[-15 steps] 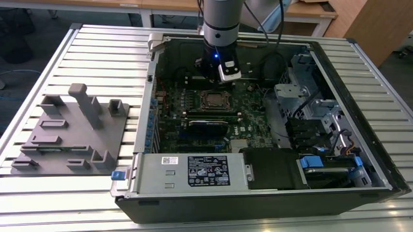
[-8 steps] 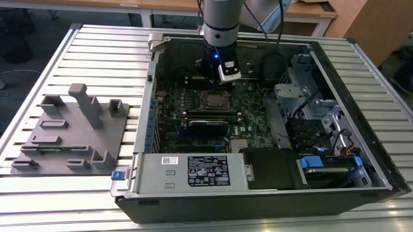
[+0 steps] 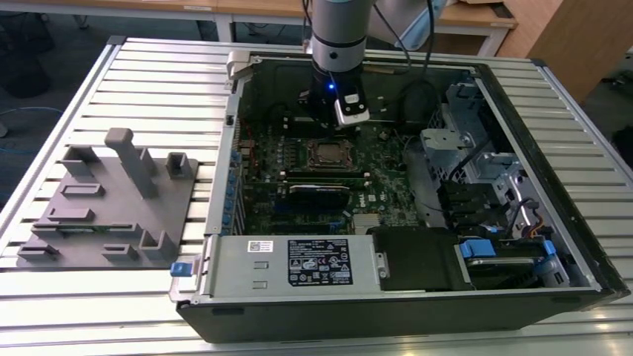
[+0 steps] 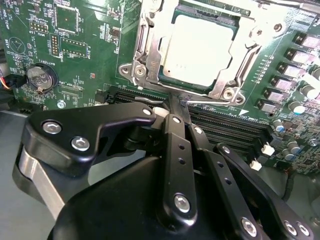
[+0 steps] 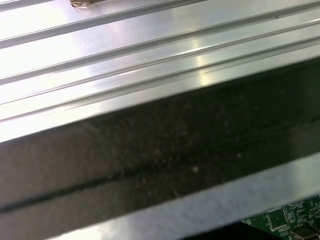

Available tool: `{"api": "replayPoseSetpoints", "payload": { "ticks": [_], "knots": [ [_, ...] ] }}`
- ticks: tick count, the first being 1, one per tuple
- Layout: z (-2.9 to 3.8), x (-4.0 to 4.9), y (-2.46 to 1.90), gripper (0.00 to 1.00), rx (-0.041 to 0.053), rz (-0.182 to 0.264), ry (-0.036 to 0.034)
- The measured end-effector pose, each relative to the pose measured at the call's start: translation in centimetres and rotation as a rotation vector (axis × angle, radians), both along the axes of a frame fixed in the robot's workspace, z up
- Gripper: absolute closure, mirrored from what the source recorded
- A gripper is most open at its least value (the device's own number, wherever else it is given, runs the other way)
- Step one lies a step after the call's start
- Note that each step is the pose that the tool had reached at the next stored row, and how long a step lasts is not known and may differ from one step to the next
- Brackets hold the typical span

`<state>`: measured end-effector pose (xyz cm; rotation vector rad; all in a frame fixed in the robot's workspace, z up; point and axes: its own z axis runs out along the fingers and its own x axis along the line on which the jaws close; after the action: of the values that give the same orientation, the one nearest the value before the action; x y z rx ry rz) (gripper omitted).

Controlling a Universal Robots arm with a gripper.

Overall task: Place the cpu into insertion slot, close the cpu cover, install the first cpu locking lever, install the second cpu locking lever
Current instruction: 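Install the first cpu locking lever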

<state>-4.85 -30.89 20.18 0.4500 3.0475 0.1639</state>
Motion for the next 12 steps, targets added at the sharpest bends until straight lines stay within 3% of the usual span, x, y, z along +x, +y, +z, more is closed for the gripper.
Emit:
{"api": "replayPoseSetpoints", "payload": {
  "ticks": [6,12],
  "knots": [
    [-0.02,0.00,0.05,0.90,-0.0078,-0.002,0.0001],
    [-0.03,0.00,0.07,0.90,-0.0078,-0.002,0.0000]
  ]
}}
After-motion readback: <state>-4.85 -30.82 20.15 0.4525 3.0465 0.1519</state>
